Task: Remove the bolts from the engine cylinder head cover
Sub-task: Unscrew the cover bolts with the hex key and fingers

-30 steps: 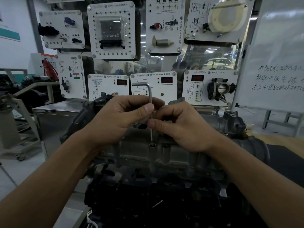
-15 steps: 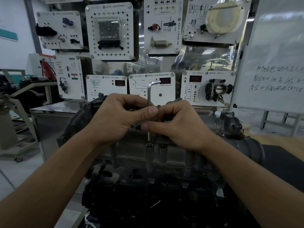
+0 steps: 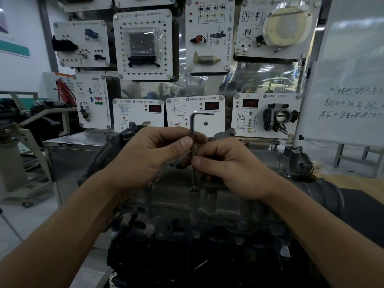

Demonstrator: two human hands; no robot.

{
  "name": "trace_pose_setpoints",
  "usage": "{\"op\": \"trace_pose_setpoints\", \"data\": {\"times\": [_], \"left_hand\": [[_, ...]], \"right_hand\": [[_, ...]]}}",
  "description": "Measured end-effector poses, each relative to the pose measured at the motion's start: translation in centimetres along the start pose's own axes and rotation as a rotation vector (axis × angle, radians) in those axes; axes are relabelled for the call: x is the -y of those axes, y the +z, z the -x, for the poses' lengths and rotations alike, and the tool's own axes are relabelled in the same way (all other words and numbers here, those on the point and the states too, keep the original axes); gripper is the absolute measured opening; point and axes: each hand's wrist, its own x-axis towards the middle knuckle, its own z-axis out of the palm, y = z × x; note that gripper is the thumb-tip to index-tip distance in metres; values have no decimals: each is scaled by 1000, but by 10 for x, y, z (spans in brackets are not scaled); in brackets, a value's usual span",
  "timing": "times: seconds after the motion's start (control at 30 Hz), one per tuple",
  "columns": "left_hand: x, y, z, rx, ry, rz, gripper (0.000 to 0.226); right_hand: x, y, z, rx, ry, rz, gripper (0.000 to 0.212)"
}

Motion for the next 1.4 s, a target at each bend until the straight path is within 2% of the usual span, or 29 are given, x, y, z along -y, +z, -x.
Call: {"op": "trace_pose_setpoints", "data": {"times": [0.07, 0.23, 0.37, 0.53, 0.67, 0.77, 0.87, 1.03, 1.1, 1.27, 1.33, 1.4], "left_hand": [[0, 0, 0, 6, 23, -22, 20], [3, 6, -2, -130, 16, 27, 13], [3, 10, -3, -163, 10, 15, 13], [3, 8, -2, -140, 6, 11, 14], [2, 3, 2, -27, -3, 9, 21], [-1, 2, 2, 31, 9, -22, 22], [0, 5, 1, -46, 20, -13, 17], [1, 9, -2, -125, 22, 10, 4], [1, 10, -4, -128, 6, 34, 12], [2, 10, -4, -139, -10, 16, 23], [4, 9, -4, -128, -8, -12, 35], [5, 6, -3, -87, -9, -12, 34]], "right_hand": [[-1, 0, 0, 2, -6, -10, 19], [1, 2, 1, -90, -79, 88, 18], [1, 1, 0, -148, -55, 37, 13], [-1, 0, 1, -104, -39, 29, 10], [0, 0, 2, -61, -24, 86, 13], [0, 1, 2, -28, 4, 3, 17], [0, 1, 2, -15, 3, -49, 16], [0, 1, 1, -113, -41, 44, 9], [0, 1, 1, -115, -52, 16, 3], [0, 1, 1, -129, -59, 32, 2], [1, 1, 1, -115, -60, 75, 8], [1, 1, 1, -88, -41, 89, 16]]}}
